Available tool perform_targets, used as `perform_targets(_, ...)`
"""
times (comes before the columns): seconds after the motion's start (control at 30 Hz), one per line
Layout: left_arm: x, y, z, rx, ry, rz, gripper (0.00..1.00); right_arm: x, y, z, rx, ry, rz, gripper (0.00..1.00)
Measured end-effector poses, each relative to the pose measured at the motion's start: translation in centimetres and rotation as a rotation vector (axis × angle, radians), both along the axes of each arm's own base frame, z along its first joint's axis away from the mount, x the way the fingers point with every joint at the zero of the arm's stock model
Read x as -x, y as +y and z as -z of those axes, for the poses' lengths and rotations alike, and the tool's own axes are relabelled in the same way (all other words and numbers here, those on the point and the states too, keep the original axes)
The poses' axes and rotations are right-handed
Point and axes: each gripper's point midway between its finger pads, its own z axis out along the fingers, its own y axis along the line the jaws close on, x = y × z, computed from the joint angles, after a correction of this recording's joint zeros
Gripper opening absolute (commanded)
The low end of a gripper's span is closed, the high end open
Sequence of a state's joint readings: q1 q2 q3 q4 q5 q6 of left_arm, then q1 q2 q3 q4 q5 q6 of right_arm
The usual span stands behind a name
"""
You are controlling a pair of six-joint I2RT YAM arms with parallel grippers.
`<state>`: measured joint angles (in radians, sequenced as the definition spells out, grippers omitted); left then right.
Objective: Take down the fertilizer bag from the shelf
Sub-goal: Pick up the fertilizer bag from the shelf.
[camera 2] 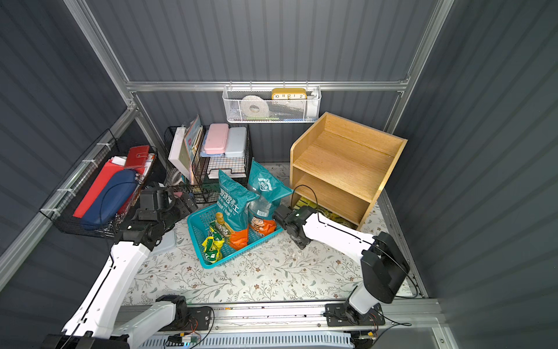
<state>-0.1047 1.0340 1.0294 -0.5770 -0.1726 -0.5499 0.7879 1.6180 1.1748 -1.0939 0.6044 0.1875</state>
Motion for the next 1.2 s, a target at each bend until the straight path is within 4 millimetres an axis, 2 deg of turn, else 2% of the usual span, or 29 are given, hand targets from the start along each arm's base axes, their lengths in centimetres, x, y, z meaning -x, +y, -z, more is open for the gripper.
perform_targets(0.23, -0.8, -2.3, 3.1, 0.091, 0.097, 0.081, 0.99, -3.3, -1.6, 2.8, 0.113, -0.036, 0.045, 0.80)
perform_targets(0.5, -0.7, -3.0, 2.8, 0.131, 0.086, 0.105, 0.99, -6.0, -4.5, 3.7, 0.229, -0.073, 0.082, 0.74)
perform_targets(0.6, -0.8, -3.1, 2.7, 0.138, 0.084, 0.108, 0.99, -6.9, -5.5, 4.1, 0.248, -0.075, 0.092, 0.64)
perform_targets(0.7, -0.8, -3.1, 2.7, 0.140, 0.081, 0.106, 0.99, -7.7, -6.1, 4.7, 0.253, -0.073, 0.101, 0.48)
perform_targets(0.87, -0.6, -3.0, 2.0, 0.140, 0.060, 0.098, 0.99, -8.6, -5.9, 4.9, 0.246, -0.094, 0.089, 0.11)
perform_targets(0.93, -0.5, -2.8, 1.7, 0.137, 0.050, 0.094, 0.99, -8.8, -5.8, 4.8, 0.246, -0.102, 0.084, 0.00)
perform_targets(1.1, -0.5, -2.7, 1.6, 0.133, 0.045, 0.084, 0.99, -8.9, -5.7, 4.0, 0.242, -0.117, 0.093, 0.00)
perform_targets(1.2, -0.5, -2.6, 1.7, 0.135, 0.043, 0.080, 0.99, -8.4, -5.6, 2.4, 0.233, -0.140, 0.100, 0.00)
